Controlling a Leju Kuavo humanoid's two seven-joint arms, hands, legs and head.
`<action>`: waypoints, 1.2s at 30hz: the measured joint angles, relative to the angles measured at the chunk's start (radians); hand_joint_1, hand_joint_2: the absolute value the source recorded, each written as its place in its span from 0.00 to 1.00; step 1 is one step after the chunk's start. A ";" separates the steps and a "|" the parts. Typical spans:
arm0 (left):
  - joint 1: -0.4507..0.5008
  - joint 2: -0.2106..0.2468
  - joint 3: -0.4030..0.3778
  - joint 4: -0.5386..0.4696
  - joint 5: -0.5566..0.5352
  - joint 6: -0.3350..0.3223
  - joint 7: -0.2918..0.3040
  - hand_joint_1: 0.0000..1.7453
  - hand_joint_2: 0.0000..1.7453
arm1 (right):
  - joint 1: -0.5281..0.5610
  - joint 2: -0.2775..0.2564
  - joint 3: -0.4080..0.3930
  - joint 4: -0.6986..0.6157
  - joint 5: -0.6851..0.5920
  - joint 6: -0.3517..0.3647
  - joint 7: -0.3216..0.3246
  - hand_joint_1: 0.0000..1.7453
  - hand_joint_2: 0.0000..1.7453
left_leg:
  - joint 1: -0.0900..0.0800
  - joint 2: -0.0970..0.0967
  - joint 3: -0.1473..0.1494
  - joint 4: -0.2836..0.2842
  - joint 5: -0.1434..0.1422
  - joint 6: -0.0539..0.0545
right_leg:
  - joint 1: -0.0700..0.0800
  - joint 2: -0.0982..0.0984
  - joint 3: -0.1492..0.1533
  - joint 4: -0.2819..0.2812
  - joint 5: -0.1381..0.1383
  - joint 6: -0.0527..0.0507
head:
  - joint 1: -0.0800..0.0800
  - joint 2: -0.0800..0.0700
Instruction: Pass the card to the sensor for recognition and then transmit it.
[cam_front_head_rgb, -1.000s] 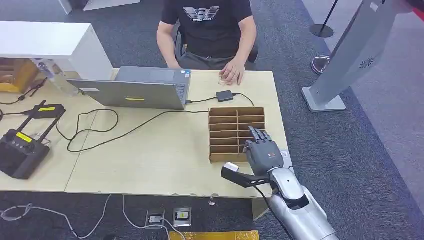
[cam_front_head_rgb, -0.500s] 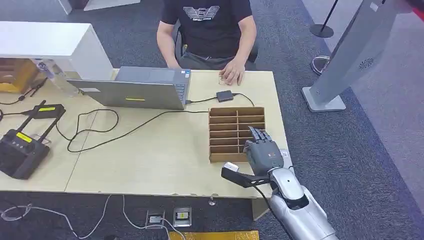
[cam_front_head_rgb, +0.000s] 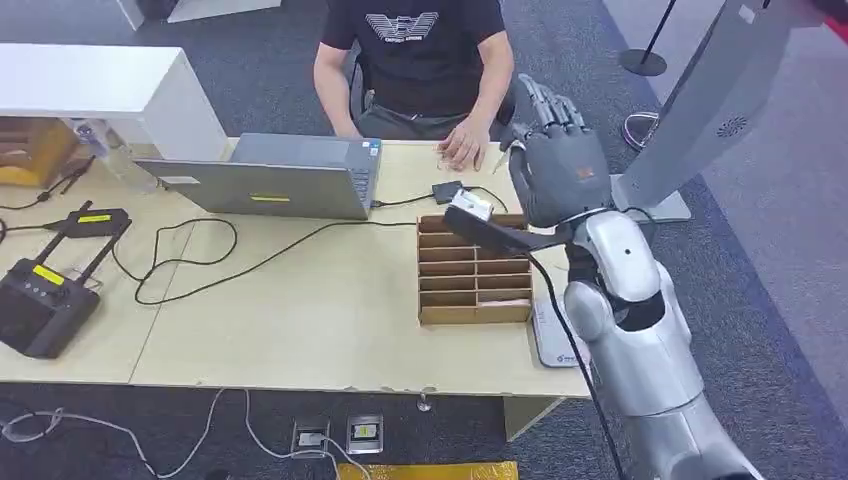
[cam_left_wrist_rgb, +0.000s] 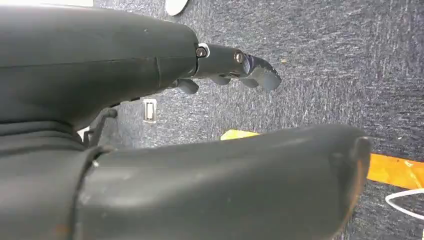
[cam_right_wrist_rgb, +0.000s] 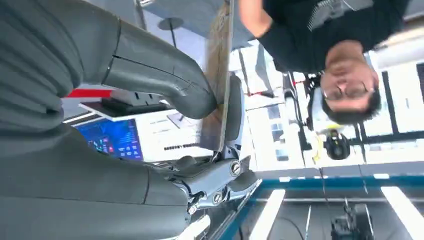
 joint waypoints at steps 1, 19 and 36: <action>0.000 0.000 0.000 0.000 -0.002 0.000 0.000 0.00 0.00 | -0.002 0.005 -0.007 -0.012 0.002 0.002 0.004 1.00 1.00 | 0.000 0.000 0.000 0.000 0.000 0.000 | 0.000 0.000 0.000 0.000 0.000 0.000 | 0.000 0.000; 0.000 -0.004 -0.001 0.000 -0.029 -0.011 0.000 0.00 0.00 | -0.046 0.053 -0.043 -0.073 0.026 0.059 0.037 1.00 1.00 | 0.000 0.000 -0.001 0.000 0.000 0.000 | 0.000 0.000 0.000 0.000 0.000 0.000 | 0.000 0.000; -0.006 0.028 -0.021 0.000 -0.119 -0.075 -0.018 0.00 0.00 | -0.214 0.125 0.007 0.399 0.063 -0.120 0.074 1.00 1.00 | 0.000 -0.001 -0.002 0.000 0.000 0.000 | 0.000 -0.001 0.000 0.000 0.000 0.000 | 0.001 0.000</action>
